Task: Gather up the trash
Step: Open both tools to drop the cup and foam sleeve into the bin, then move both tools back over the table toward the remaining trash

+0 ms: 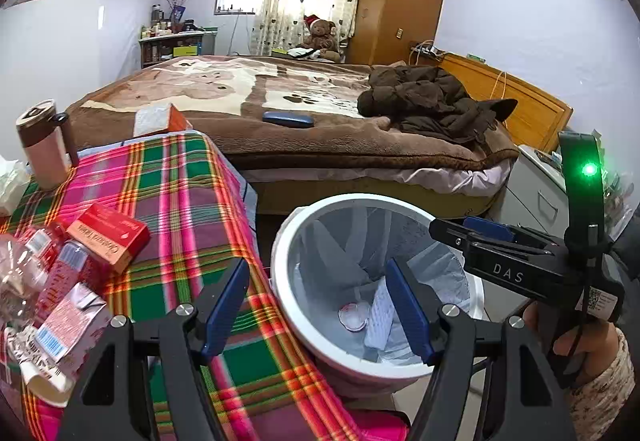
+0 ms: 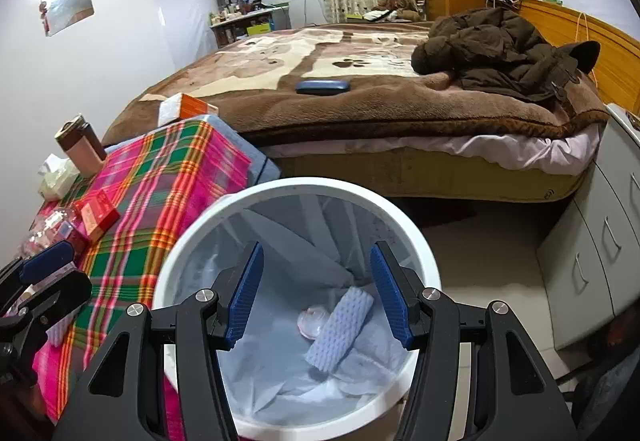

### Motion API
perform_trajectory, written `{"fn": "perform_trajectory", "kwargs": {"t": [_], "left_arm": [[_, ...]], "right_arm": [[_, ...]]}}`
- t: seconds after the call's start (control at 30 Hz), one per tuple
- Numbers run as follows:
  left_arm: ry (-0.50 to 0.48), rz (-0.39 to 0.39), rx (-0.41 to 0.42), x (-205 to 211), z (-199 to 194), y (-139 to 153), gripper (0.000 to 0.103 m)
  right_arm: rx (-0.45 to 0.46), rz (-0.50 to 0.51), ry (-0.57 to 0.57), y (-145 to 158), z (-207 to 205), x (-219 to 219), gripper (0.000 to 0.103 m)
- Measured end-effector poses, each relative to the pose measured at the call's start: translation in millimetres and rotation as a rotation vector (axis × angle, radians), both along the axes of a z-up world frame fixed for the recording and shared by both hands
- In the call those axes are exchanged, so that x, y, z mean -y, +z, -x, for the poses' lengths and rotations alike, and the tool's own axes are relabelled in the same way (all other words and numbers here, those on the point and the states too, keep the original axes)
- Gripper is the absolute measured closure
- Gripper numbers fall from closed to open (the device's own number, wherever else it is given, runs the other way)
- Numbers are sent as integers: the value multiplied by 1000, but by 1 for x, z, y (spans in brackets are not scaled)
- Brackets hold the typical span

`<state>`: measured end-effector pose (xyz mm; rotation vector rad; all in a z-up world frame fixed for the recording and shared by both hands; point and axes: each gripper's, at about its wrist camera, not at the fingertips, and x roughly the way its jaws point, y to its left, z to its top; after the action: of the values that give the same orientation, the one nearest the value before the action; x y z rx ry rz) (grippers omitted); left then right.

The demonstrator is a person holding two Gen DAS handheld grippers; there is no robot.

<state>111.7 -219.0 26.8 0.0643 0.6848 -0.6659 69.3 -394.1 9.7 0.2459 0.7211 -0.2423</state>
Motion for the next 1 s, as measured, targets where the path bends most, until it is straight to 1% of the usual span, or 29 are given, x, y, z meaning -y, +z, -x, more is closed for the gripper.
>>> {"fn": "perform_trajectory", "kwargs": {"t": [0.47, 0.77, 0.9, 1.0], "left_arm": [[107, 38, 49, -66, 13, 19, 30], [239, 39, 68, -134, 16, 19, 28], [308, 34, 78, -165, 17, 16, 28], [344, 33, 71, -185, 16, 14, 28]], "right_arm": [[101, 22, 69, 28, 11, -50, 46], [136, -7, 154, 28, 9, -90, 46], [138, -21, 198, 24, 5, -109, 46], [129, -34, 223, 22, 3, -123, 46]]}}
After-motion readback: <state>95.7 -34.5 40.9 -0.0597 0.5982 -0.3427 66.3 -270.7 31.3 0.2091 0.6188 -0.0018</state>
